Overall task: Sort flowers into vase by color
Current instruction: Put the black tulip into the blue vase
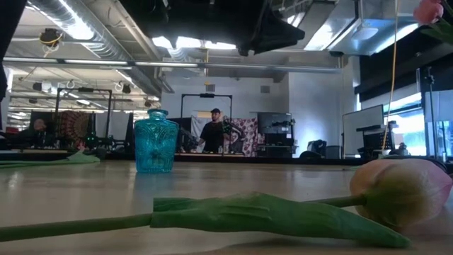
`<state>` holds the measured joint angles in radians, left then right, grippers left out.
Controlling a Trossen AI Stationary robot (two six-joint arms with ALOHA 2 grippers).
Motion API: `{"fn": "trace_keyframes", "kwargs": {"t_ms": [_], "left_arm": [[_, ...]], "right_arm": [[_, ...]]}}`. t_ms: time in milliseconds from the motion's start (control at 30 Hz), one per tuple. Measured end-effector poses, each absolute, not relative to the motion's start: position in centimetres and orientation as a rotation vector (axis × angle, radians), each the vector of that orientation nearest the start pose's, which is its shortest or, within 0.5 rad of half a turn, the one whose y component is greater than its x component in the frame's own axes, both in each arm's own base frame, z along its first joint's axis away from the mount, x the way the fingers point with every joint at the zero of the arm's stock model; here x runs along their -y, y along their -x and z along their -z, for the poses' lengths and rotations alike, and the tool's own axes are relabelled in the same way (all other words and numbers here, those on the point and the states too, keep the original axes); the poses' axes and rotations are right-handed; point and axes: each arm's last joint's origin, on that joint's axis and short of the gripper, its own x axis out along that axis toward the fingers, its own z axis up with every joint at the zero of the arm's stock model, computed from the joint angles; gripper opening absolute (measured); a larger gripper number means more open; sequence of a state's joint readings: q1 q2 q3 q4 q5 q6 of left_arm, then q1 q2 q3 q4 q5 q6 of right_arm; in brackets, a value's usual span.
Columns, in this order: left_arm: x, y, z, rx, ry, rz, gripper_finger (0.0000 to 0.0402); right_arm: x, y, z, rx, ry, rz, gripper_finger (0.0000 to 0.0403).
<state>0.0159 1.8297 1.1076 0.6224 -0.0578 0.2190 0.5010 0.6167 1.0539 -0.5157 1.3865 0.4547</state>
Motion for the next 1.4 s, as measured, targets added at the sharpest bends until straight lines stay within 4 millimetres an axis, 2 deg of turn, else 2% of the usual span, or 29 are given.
{"fn": "trace_keyframes", "kwargs": {"t_ms": [133,267,400,533,633,767,867,967,1100,1400], "left_arm": [[-0.9,-40.7,-23.2,-0.107,-0.213,-0.042,0.0172],[-0.4,-40.7,-23.1,-0.111,-0.213,-0.027,0.0172],[0.4,-40.7,-23.1,-0.116,-0.198,-0.006,0.0172],[1.3,-40.7,-22.7,-0.15,-0.198,0.013,0.0172],[1.9,-40.5,-22.2,-0.202,-0.195,0.03,0.0172],[2.9,-40.3,-21.5,-0.268,-0.2,0.045,0.0172],[3.8,-40.2,-21.3,-0.299,-0.209,0.047,0.0172],[4.8,-40.0,-21.1,-0.312,-0.218,0.057,0.0172],[5.9,-39.8,-21.0,-0.323,-0.227,0.068,0.0172],[7.5,-39.5,-20.8,-0.347,-0.246,0.081,0.0172]], "right_arm": [[-0.5,-9.4,-42.0,0.127,-0.304,0.922,0.0143],[0.8,-11.2,-42.4,0.073,-0.278,0.946,0.0143],[3.3,-13.0,-42.2,-0.019,-0.304,0.992,0.0143],[6.7,-14.0,-41.7,-0.123,-0.365,1.069,0.0143],[9.4,-13.6,-41.1,-0.191,-0.454,1.137,0.0143],[12.8,-12.0,-39.8,-0.283,-0.566,1.252,0.0143],[14.7,-10.8,-38.9,-0.327,-0.681,1.28,0.0143],[14.9,-10.2,-39.5,-0.281,-0.707,1.263,0.0143],[14.8,-10.3,-39.5,-0.269,-0.744,1.229,0.0143],[14.5,-10.1,-38.0,-0.396,-0.808,1.25,0.0143]]}}
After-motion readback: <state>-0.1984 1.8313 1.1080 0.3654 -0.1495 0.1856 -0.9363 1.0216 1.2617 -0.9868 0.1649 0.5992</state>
